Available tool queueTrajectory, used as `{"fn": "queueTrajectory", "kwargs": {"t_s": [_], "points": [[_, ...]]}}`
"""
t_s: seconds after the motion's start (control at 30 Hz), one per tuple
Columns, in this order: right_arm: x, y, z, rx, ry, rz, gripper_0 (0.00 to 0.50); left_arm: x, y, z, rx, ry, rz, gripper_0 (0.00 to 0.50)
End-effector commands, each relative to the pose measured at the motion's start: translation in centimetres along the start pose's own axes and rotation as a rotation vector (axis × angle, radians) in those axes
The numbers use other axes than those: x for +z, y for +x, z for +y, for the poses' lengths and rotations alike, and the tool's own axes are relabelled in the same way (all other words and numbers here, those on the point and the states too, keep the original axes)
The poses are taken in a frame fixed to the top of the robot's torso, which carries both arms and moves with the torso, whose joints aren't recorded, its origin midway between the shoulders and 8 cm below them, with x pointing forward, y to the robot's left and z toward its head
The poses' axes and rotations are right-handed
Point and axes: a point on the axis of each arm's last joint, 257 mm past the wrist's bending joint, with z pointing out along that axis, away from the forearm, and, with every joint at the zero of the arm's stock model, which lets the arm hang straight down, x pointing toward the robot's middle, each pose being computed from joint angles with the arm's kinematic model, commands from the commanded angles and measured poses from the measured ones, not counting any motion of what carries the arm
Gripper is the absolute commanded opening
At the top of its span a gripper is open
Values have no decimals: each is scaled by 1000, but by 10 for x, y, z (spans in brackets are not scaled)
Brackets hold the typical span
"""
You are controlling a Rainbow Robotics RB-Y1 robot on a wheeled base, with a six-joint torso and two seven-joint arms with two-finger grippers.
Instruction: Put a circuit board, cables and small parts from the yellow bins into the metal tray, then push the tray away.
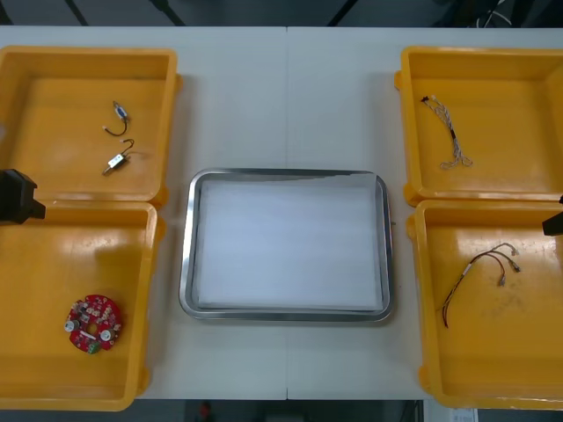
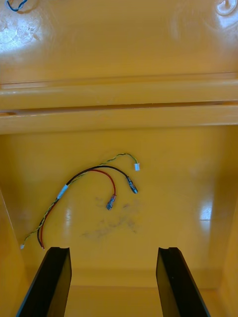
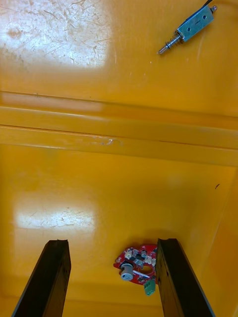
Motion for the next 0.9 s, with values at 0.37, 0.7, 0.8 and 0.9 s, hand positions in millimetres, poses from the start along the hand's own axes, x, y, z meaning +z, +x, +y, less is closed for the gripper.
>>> {"fn": "queueTrajectory", "kwargs": {"t_s": [0.37,0.7,0.8,0.9], "points": [[-4,2,1,-30,16,-4,500,-13,-11,11,71,-31,-29,500],[-4,2,1,-30,16,-4,500,-13,-11,11,71,-31,-29,500],[-4,2,1,-30,16,-4,500,-13,-11,11,71,-31,-29,500],[-4,2,1,-30,16,-4,500,-13,-11,11,71,-31,-29,500]]}}
